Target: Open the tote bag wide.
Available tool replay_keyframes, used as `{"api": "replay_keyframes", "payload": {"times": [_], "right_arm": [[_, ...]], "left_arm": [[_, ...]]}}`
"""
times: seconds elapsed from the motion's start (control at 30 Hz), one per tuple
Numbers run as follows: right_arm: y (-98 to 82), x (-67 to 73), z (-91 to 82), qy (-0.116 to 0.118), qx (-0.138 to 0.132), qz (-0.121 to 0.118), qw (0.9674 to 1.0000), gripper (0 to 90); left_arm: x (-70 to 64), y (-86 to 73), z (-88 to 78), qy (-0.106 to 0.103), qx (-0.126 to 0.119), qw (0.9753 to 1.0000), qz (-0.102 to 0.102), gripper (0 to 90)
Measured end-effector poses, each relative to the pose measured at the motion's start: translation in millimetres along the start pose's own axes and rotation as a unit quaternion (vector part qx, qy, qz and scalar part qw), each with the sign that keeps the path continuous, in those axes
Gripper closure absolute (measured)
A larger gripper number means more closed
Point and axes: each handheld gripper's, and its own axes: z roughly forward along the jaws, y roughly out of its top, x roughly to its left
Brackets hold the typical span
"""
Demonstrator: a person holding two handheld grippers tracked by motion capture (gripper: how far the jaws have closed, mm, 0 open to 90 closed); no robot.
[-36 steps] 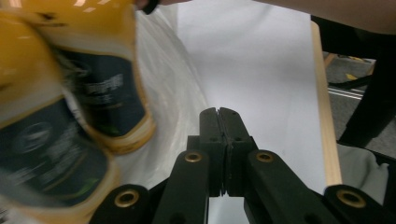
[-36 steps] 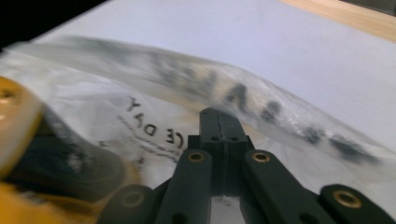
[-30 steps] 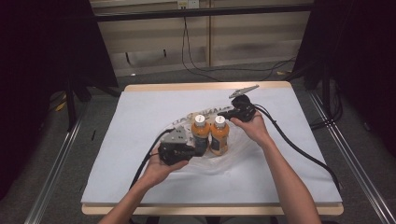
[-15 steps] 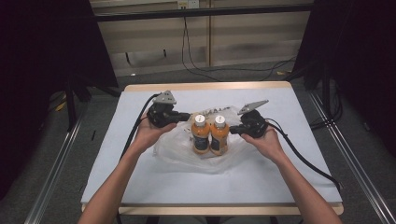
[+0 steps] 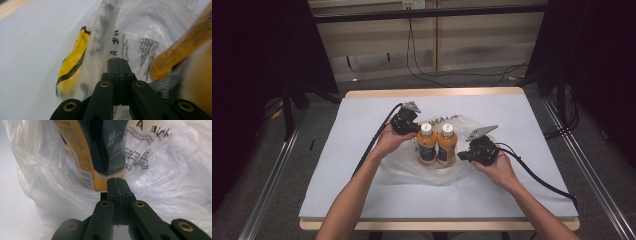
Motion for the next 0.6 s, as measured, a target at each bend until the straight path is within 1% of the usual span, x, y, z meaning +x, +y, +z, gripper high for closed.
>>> {"api": "replay_keyframes", "payload": {"times": [0.03, 0.1, 0.13, 0.2, 0.23, 0.27, 0.3, 0.33, 0.37, 0.4, 0.43, 0.47, 0.5, 0.53, 0.57, 0.6], "right_arm": [[-1.8, 0.2, 1.5, 0.002, 0.003, 0.002, 1.0, 90.0], [-5.6, 0.4, 4.6, 0.012, 0.001, 0.0, 0.9999, 90.0], [-7.2, 1.2, 6.3, 0.009, 0.004, -0.002, 1.0, 90.0], [-10.1, 1.9, 9.2, 0.007, 0.012, -0.005, 0.9999, 90.0], [-11.3, 2.1, 10.7, 0.007, 0.015, -0.008, 0.9998, 90.0], [-12.6, 2.9, 11.9, 0.005, 0.019, -0.008, 0.9998, 90.0], [-14.2, 3.7, 13.0, 0.004, 0.024, -0.007, 0.9997, 90.0], [-15.6, 4.2, 13.4, 0.004, 0.02, -0.009, 0.9998, 90.0], [-16.3, 4.2, 12.5, 0.005, 0.021, -0.01, 0.9997, 90.0], [-17.1, 4.7, 11.4, 0.003, 0.022, -0.011, 0.9997, 90.0], [-18.5, 5.1, 10.4, 0.005, 0.022, -0.011, 0.9997, 90.0], [-20.0, 5.6, 9.5, 0.006, 0.02, -0.011, 0.9997, 90.0], [-21.6, 6.8, 7.5, 0.004, 0.022, -0.011, 0.9997, 90.0], [-21.6, 6.8, 7.5, 0.004, 0.022, -0.011, 0.9997, 90.0], [-25.6, 9.4, 4.1, 0.004, 0.021, -0.011, 0.9997, 90.0], [-26.7, 9.9, 3.3, 0.002, 0.02, -0.015, 0.9997, 90.0]], "left_arm": [[2.7, -1.7, 3.4, 0.01, 0.011, 0.9999, 0.006, 90.0], [6.5, -4.9, 12.0, 0.011, 0.017, 0.9998, -0.005, 90.0], [8.7, -6.2, 16.8, 0.014, 0.022, 0.9997, -0.003, 90.0], [12.2, -7.4, 24.2, 0.018, 0.037, 0.9991, -0.01, 90.0], [12.8, -8.6, 29.0, 0.024, 0.031, 0.999, -0.023, 90.0], [13.9, -9.9, 32.9, 0.029, 0.031, 0.9985, -0.034, 90.0], [15.9, -11.3, 36.1, 0.029, 0.035, 0.9983, -0.038, 90.0], [18.0, -12.2, 38.0, 0.031, 0.048, 0.9979, -0.031, 90.0], [19.2, -13.2, 39.1, 0.035, 0.04, 0.998, -0.035, 90.0], [19.2, -13.2, 39.1, 0.035, 0.04, 0.998, -0.035, 90.0], [20.1, -13.1, 40.2, 0.045, 0.03, 0.997, -0.056, 90.0], [23.6, -13.0, 38.2, 0.049, 0.042, 0.9969, -0.045, 90.0], [24.0, -13.8, 39.0, 0.052, 0.032, 0.9963, -0.06, 90.0], [24.0, -13.8, 39.0, 0.052, 0.032, 0.9963, -0.06, 90.0], [26.7, -15.4, 39.6, 0.057, 0.019, 0.9957, -0.07, 90.0], [28.7, -15.9, 38.1, 0.061, 0.027, 0.9956, -0.066, 90.0]]}}
